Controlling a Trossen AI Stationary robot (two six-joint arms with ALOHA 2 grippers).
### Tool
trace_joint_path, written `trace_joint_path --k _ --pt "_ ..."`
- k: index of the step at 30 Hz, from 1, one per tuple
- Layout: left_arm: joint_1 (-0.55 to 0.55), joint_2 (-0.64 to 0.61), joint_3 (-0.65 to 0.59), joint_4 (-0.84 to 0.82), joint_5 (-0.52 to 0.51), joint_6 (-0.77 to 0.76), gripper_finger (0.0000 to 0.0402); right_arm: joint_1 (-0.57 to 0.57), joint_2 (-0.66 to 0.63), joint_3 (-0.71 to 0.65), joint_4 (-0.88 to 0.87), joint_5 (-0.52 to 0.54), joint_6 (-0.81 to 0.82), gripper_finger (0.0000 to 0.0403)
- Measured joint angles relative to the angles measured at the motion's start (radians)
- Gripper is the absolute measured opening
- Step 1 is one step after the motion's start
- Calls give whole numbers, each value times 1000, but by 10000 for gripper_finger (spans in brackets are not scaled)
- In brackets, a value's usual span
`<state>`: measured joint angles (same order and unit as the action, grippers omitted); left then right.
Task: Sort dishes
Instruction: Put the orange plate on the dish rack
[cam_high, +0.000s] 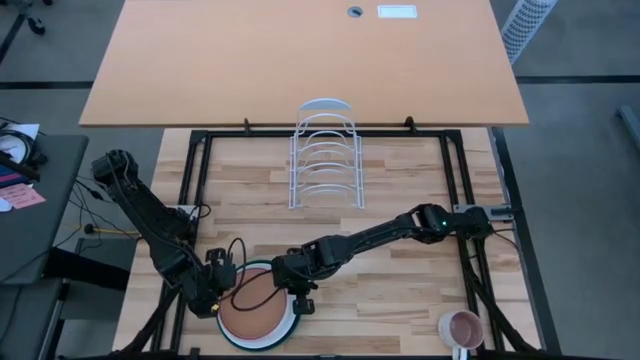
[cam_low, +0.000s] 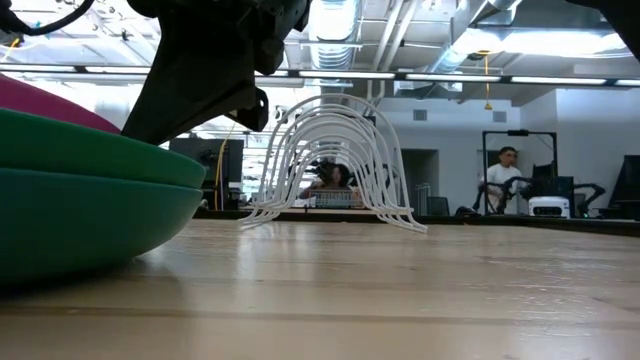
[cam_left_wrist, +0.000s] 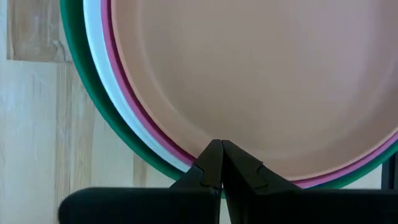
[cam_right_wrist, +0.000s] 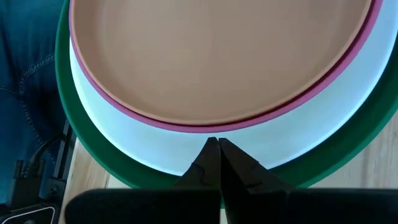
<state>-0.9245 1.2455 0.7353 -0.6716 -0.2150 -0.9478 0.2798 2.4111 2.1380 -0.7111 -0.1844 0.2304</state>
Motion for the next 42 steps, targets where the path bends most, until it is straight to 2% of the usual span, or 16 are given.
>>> trace_joint_path --k 21,32,42 --pt "0 0 -1 -19 -31 -17 0 0 -1 0 0 0 0 0" --pt "-6 0 -105 147 -21 -45 0 2 -1 0 -1 0 0 0" --pt "-6 0 -117 173 -25 -45 0 7 -1 0 0 0 4 0"
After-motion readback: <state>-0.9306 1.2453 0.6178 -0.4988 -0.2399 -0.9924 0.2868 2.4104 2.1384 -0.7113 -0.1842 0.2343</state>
